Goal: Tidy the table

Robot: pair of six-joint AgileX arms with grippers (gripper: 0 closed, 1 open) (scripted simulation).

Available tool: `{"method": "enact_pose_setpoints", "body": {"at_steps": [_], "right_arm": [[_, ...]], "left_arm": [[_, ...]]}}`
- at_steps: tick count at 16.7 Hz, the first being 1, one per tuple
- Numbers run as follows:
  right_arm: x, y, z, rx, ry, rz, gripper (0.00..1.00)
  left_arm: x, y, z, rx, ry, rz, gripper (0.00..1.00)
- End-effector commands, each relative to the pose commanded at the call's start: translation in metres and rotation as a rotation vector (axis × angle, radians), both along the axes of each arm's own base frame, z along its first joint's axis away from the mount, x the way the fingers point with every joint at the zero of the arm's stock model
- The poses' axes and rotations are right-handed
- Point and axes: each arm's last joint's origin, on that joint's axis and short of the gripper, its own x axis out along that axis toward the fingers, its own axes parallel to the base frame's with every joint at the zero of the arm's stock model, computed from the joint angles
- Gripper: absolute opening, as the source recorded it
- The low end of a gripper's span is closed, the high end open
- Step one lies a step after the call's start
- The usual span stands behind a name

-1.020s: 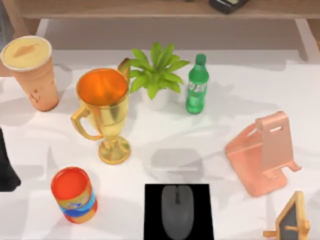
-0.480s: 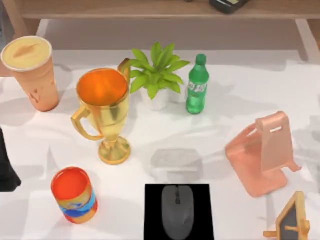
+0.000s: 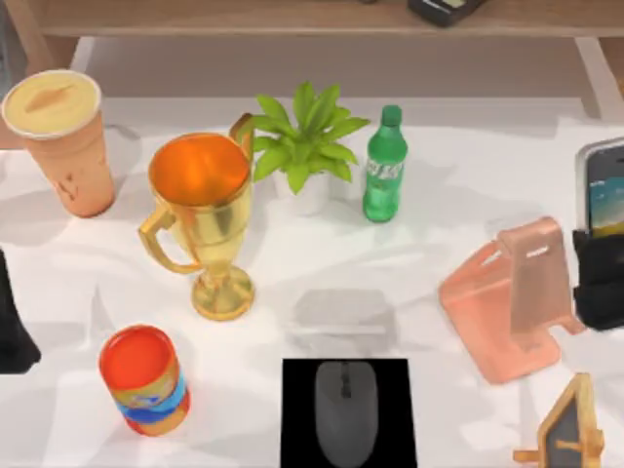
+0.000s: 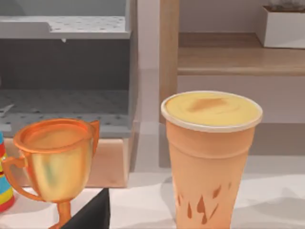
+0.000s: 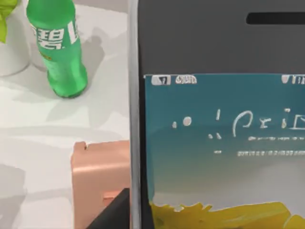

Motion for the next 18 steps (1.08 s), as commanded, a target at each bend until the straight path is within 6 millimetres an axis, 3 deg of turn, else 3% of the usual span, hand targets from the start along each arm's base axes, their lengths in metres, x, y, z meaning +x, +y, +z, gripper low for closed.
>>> {"method": "enact_pose_setpoints", "body": {"at_steps": [2, 5, 10, 15, 18], "right_arm": [[-0.019, 0.007, -0.005, 0.04, -0.075, 0.072, 0.0], [-0.032, 0.011, -0.013, 0.062, -0.117, 0.12, 0.0], [-0.031, 0.01, -0.013, 0.062, -0.116, 0.118, 0.0], [-0.023, 0.006, 0.0, 0.077, -0.17, 0.084, 0.0], [-0.012, 0.009, -0.008, 0.092, -0.144, 0.086, 0.0]], "left_arm": [[0.0, 0.0, 0.0, 0.0, 0.0, 0.0, 1.0], [0.0, 0.0, 0.0, 0.0, 0.0, 0.0, 1.0], [0.0, 0.0, 0.0, 0.0, 0.0, 0.0, 1.0], [0.0, 0.0, 0.0, 0.0, 0.0, 0.0, 1.0], [0.0, 0.0, 0.0, 0.0, 0.0, 0.0, 1.0]]}}
